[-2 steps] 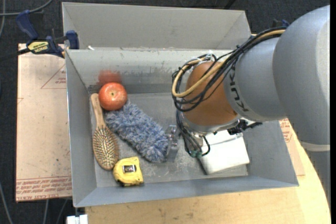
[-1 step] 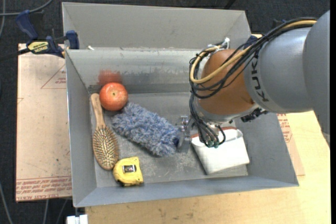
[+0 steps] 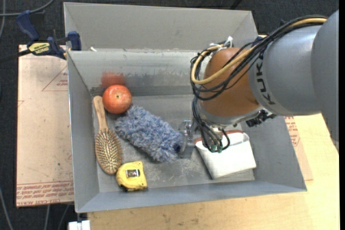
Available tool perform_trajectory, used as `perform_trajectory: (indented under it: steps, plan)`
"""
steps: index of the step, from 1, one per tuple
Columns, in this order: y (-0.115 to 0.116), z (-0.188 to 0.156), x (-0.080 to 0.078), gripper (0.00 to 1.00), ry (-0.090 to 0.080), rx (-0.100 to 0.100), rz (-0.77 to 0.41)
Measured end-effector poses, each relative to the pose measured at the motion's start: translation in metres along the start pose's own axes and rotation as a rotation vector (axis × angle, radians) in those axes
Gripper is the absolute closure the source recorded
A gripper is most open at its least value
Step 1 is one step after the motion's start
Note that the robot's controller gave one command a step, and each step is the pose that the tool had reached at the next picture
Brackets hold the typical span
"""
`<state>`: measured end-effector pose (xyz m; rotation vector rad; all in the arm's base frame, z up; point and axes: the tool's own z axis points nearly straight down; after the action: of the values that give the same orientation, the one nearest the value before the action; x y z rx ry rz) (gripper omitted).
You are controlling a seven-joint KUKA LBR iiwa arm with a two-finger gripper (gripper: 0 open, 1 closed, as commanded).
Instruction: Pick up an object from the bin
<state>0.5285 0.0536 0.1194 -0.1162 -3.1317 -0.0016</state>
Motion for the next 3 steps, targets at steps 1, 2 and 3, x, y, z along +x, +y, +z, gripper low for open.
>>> perform_trajectory:
  steps: [1, 2, 3]
  plan:
    - [0.006, -0.065, -0.013, 1.00, -0.016, -0.005, 0.009]
    - [0.005, -0.113, -0.013, 1.00, -0.005, -0.002, 0.003]
    - [0.019, 0.011, -0.025, 0.00, -0.018, -0.005, -0.051]
